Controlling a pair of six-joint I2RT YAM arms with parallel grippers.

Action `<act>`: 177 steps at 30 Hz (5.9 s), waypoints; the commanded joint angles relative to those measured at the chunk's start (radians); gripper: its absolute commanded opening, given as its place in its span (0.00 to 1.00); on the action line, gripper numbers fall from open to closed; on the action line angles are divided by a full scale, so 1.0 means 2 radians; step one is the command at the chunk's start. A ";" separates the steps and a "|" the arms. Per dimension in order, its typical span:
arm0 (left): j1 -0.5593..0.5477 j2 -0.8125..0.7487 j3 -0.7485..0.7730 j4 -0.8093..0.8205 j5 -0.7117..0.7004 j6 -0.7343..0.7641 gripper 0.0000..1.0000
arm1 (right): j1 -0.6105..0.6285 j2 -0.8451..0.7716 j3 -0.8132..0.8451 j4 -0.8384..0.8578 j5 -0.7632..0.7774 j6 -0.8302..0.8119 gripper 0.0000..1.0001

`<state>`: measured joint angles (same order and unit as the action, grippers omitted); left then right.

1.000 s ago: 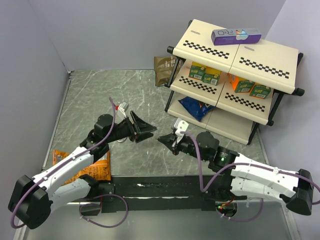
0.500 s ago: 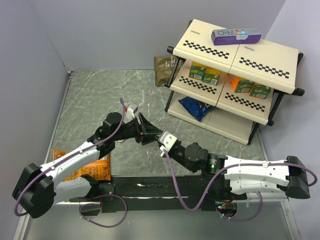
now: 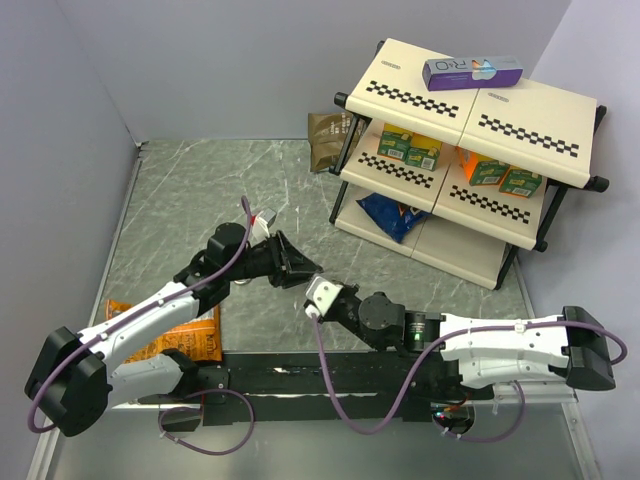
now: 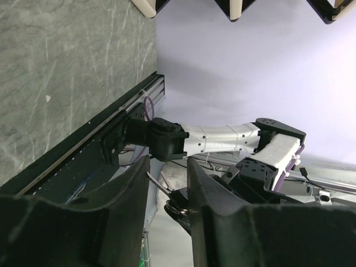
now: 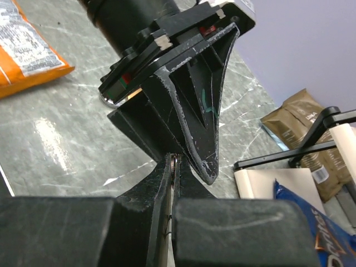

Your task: Unlock with the key

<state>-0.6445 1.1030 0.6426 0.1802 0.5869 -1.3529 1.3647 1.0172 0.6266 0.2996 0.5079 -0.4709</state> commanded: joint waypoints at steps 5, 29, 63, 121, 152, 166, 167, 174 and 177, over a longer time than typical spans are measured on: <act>-0.003 -0.005 0.020 -0.023 0.010 0.021 0.21 | 0.014 0.006 0.011 0.003 0.027 -0.034 0.00; -0.002 -0.077 -0.015 0.036 -0.170 0.109 0.01 | 0.025 -0.047 -0.037 -0.036 0.072 0.156 0.87; -0.003 -0.178 -0.079 0.207 0.050 0.315 0.01 | -0.222 -0.049 -0.059 0.192 -0.479 0.498 0.48; -0.002 -0.159 -0.072 0.190 0.046 0.317 0.14 | -0.222 -0.030 -0.051 0.198 -0.454 0.482 0.00; 0.007 -0.070 -0.146 -0.020 -0.330 0.189 0.99 | -0.280 -0.250 -0.146 -0.041 -0.298 0.474 0.00; 0.117 0.080 -0.135 0.030 -0.292 0.236 0.99 | -0.280 -0.307 -0.156 -0.073 -0.288 0.481 0.00; 0.120 0.084 -0.133 0.027 -0.307 0.238 0.99 | -0.280 -0.306 -0.157 -0.072 -0.288 0.482 0.00; 0.153 0.125 -0.093 0.003 -0.349 0.273 0.99 | -0.280 -0.288 -0.155 -0.069 -0.293 0.485 0.00; 0.162 0.140 -0.082 0.023 -0.346 0.284 0.99 | -0.280 -0.285 -0.155 -0.069 -0.296 0.487 0.00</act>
<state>-0.3477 1.3407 0.4473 0.2497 -0.0498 -0.8505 0.8085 0.4320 0.3187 0.1402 -0.0826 0.4889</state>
